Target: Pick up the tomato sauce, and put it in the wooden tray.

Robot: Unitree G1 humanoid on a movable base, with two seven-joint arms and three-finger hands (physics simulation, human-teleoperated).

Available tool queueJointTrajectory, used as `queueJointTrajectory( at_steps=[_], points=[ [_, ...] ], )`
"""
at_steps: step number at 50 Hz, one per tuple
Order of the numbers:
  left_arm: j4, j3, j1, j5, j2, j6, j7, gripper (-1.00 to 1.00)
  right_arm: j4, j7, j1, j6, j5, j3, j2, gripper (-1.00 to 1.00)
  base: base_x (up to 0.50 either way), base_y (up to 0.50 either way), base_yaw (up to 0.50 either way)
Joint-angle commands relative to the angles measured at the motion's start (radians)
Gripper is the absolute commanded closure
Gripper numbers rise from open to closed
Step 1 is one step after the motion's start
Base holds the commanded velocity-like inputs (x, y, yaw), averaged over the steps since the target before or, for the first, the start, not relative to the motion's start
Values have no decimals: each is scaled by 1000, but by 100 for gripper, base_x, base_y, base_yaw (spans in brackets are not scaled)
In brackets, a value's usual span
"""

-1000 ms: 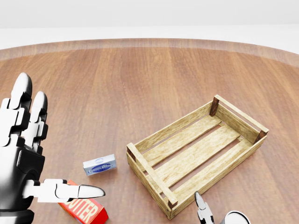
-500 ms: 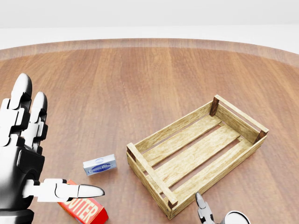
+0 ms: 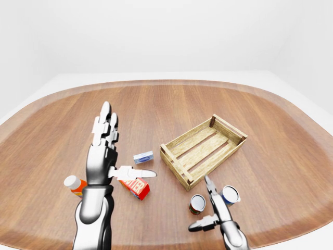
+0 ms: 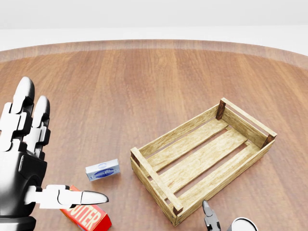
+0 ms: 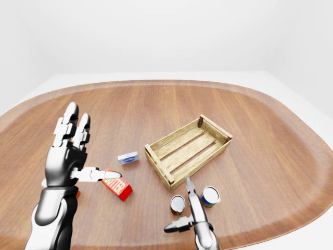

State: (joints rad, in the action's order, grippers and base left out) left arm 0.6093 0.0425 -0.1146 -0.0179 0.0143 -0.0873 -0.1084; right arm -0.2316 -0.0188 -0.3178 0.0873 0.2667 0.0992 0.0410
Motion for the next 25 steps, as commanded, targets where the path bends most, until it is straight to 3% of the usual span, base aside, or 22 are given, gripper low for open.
queueJointTrajectory(
  at_steps=[1, 25],
  points=[
    [1, -6, -1, -2, -1, 0, 1, -100, 7, -3, 15, 0, 2, -11, -1, -100, 0, 0, 0],
    [-7, -6, 1, -1, 0, 0, 2, -100, -88, 13, 67, 0, 22, -13, -11, -100, 0, 0, 0]
  ],
)
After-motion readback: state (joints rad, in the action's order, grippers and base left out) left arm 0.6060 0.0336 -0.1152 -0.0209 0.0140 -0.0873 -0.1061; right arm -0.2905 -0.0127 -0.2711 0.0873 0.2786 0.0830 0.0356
